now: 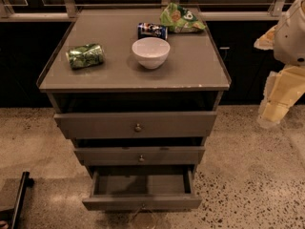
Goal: Close bottom drawer
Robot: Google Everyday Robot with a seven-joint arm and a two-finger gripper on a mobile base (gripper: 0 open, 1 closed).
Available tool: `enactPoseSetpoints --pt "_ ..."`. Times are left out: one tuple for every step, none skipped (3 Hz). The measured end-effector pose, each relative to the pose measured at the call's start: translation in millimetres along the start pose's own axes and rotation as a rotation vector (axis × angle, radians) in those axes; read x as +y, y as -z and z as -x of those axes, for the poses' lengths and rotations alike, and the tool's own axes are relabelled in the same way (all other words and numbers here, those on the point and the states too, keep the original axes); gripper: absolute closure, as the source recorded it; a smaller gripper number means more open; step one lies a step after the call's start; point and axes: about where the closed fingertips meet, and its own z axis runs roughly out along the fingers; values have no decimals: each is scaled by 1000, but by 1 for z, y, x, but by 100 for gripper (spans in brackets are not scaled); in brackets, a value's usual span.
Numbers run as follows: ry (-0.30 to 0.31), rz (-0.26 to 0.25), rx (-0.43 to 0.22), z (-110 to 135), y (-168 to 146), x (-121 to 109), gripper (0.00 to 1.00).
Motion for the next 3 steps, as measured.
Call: enactPoseSetpoints --pt "2 -12 -1 1 2 0 0" --pt "-2 -29 -42 -4 -12 9 0" --pt "36 -9 -171 -1 -55 51 0"
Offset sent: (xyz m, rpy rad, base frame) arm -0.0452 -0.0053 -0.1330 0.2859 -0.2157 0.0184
